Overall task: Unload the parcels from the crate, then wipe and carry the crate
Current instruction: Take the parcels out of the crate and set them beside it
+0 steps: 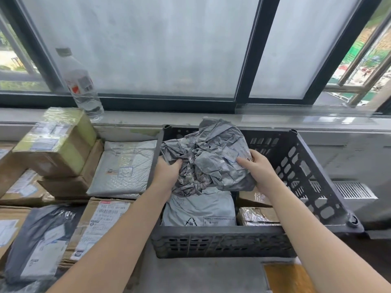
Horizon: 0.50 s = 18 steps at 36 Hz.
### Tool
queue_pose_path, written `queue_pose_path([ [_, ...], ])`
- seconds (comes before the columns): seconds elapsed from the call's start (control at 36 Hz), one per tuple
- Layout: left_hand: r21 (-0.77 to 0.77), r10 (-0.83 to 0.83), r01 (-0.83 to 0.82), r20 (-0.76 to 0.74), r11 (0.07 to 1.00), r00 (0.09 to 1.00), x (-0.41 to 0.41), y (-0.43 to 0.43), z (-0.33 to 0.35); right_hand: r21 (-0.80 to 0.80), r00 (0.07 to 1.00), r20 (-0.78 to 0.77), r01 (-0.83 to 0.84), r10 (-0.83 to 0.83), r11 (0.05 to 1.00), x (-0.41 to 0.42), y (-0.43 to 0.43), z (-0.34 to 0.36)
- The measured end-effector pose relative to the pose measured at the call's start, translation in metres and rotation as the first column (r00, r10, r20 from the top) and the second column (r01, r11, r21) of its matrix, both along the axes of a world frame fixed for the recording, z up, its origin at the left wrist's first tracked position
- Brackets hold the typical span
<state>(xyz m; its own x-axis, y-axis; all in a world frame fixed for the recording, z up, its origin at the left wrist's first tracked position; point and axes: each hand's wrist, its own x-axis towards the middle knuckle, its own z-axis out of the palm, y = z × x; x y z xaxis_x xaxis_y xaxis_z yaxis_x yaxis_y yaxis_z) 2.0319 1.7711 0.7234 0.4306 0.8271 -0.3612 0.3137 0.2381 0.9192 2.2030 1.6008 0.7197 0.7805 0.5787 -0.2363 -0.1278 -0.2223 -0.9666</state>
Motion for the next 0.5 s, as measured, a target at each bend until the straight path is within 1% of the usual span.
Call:
queue_pose_path([
  [0.08, 0.090, -0.058, 0.067, -0.099, 0.994, 0.993, 0.000, -0.007, 0.004, -0.010, 0.994, 0.106, 0.007, -0.006, 1.000, 0.003, -0.002, 0.004],
  [0.14, 0.194, -0.097, 0.130, -0.171, 0.972, 0.981, 0.001, -0.012, 0.004, -0.008, 0.986, 0.168, -0.002, 0.003, 1.000, 0.004, -0.005, 0.009],
  [0.19, 0.328, -0.104, 0.174, -0.222, 0.929, 0.970, 0.000, -0.019, 0.008, -0.003, 0.977, 0.214, -0.009, 0.009, 1.000, 0.006, -0.007, 0.014],
  [0.22, 0.399, -0.095, 0.180, -0.225, 0.899, 0.970, 0.000, -0.021, 0.009, 0.005, 0.973, 0.229, -0.008, 0.007, 1.000, 0.007, -0.008, 0.017],
  [0.28, 0.477, -0.073, 0.168, -0.211, 0.863, 0.975, 0.000, -0.024, 0.012, 0.030, 0.969, 0.245, 0.006, -0.013, 1.000, 0.008, -0.010, 0.021],
  [0.36, 0.490, -0.037, 0.111, -0.159, 0.865, 0.987, 0.002, -0.026, 0.011, 0.077, 0.970, 0.231, 0.052, -0.069, 0.996, 0.006, -0.009, 0.025],
  [0.42, 0.462, -0.013, 0.076, -0.139, 0.884, 0.990, 0.002, -0.027, 0.010, 0.136, 0.980, 0.151, 0.111, -0.131, 0.984, 0.001, -0.005, 0.026],
  [0.47, 0.342, 0.014, 0.034, -0.137, 0.939, 0.991, 0.005, -0.030, 0.009, 0.183, 0.982, 0.031, 0.178, -0.187, 0.967, -0.005, -0.001, 0.026],
  [0.5, 0.224, 0.017, 0.013, -0.131, 0.974, 0.991, 0.007, -0.030, 0.009, 0.196, 0.978, -0.029, 0.206, -0.204, 0.959, -0.009, 0.001, 0.027],
])
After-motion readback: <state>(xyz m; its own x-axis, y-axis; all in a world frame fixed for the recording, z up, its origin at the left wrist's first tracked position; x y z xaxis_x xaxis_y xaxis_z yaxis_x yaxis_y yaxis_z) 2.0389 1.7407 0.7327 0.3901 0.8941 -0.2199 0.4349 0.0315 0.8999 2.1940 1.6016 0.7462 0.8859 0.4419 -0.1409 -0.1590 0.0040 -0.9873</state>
